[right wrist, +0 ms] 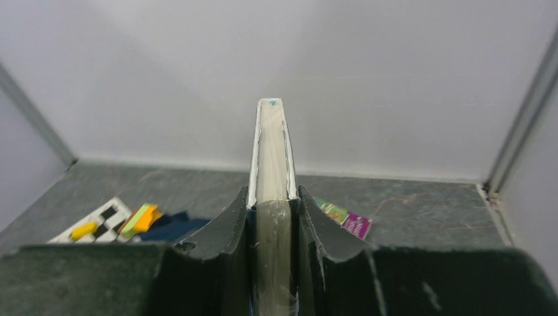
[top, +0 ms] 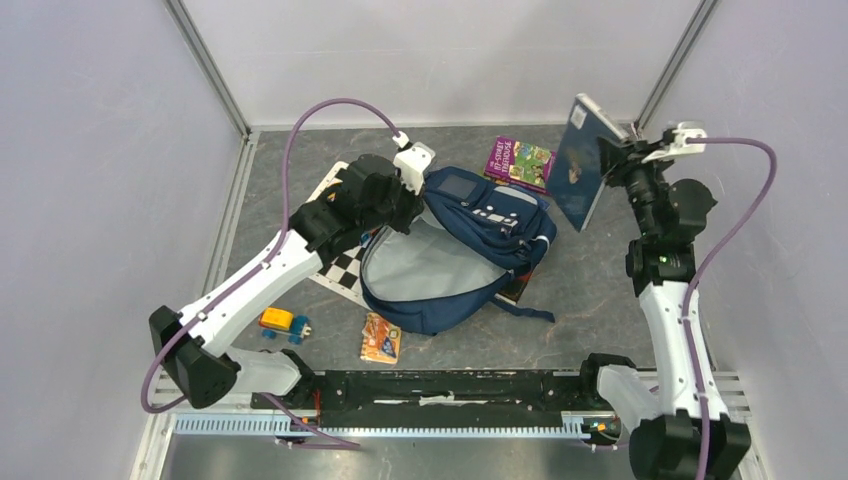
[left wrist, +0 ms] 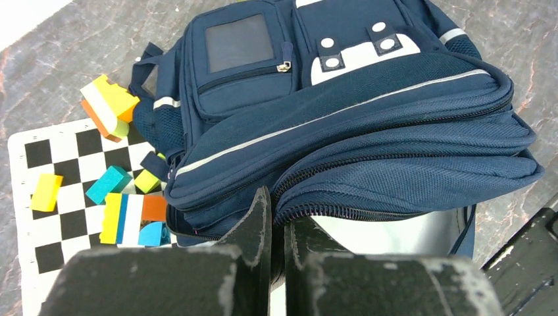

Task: Pack the student bag
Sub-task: Pick up the book from the center of the board, then place the book in the student bag.

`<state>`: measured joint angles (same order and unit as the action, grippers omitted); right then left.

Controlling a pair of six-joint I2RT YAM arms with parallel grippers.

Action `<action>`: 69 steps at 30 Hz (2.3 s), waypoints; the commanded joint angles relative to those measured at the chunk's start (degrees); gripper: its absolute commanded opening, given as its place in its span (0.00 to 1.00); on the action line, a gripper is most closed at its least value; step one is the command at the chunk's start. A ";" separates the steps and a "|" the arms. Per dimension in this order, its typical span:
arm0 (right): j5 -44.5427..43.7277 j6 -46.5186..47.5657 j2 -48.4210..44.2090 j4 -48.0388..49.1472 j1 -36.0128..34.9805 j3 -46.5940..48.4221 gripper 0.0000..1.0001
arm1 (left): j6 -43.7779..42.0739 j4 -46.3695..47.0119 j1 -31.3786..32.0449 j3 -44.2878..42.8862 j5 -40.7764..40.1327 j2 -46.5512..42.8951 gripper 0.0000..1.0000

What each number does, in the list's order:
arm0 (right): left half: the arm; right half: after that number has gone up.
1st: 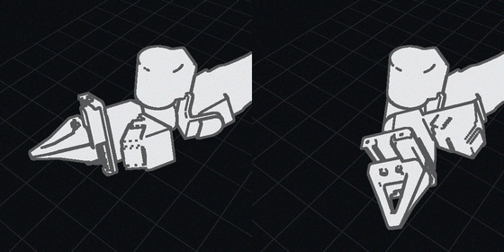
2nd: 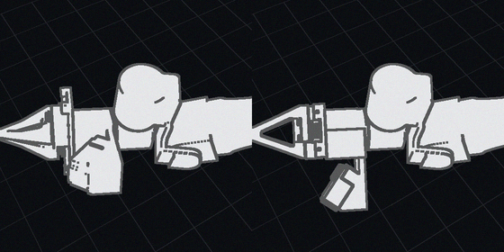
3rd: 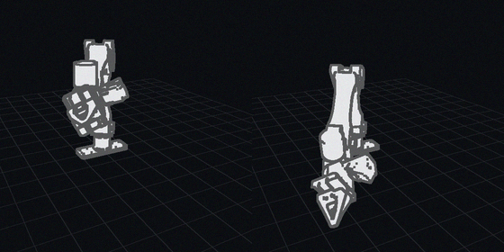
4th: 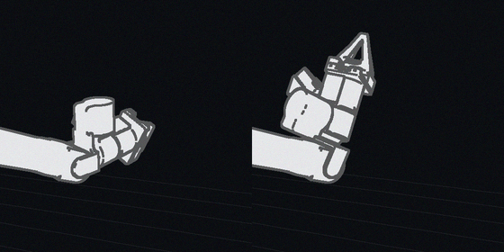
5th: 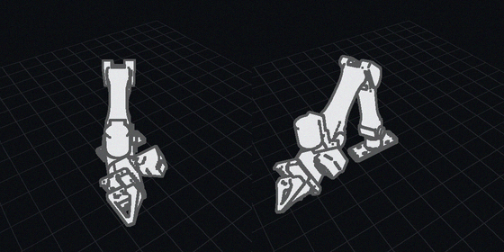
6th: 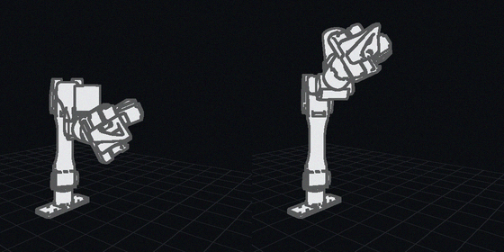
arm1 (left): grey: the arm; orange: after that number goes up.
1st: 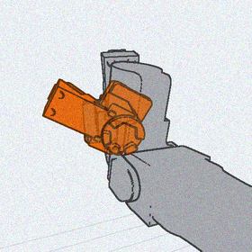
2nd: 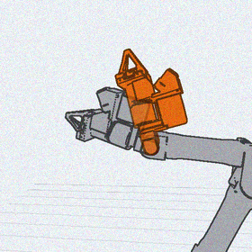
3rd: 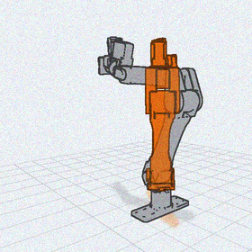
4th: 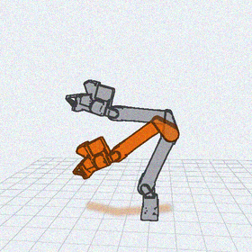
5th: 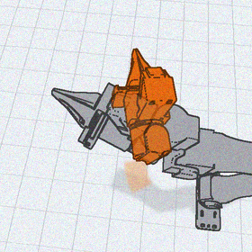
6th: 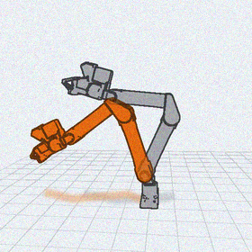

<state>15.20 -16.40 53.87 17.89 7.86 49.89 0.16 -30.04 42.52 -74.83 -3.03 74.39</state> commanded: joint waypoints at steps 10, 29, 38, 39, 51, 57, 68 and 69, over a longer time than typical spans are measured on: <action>16.68 7.11 -16.03 -7.22 -9.10 6.23 0.00 | 5.02 0.78 -4.75 -9.70 6.49 10.44 0.02; 29.18 -0.74 -15.35 5.22 -9.28 3.48 0.00 | 9.45 -3.73 -7.92 -25.92 13.72 26.34 0.02; 22.88 9.71 -11.31 0.09 -21.07 1.11 0.00 | 9.86 -3.61 -7.96 -27.82 15.16 25.93 0.02; 21.22 11.85 -11.09 -1.52 -22.97 1.02 0.00 | 9.77 -3.74 -7.98 -27.83 15.24 25.75 0.02; -15.30 48.06 -3.87 -10.68 -53.93 -3.30 0.00 | 5.84 -1.46 -7.98 -22.96 14.98 19.12 0.02; -36.87 64.63 3.50 -6.02 -69.10 -5.17 0.00 | 4.96 0.44 -7.98 -17.48 15.66 15.12 0.02; -40.16 63.36 1.97 -2.38 -72.98 -11.34 0.00 | 2.17 2.71 -9.57 -13.49 14.95 11.81 0.02; -40.15 63.08 1.37 -2.26 -72.98 -12.05 0.00 | 1.85 2.71 -9.81 -13.25 15.37 11.74 0.02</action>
<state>-21.82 44.45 58.17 11.16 -65.14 38.89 2.07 -32.32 32.97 -88.49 8.38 90.02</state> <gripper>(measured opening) 0.288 0.062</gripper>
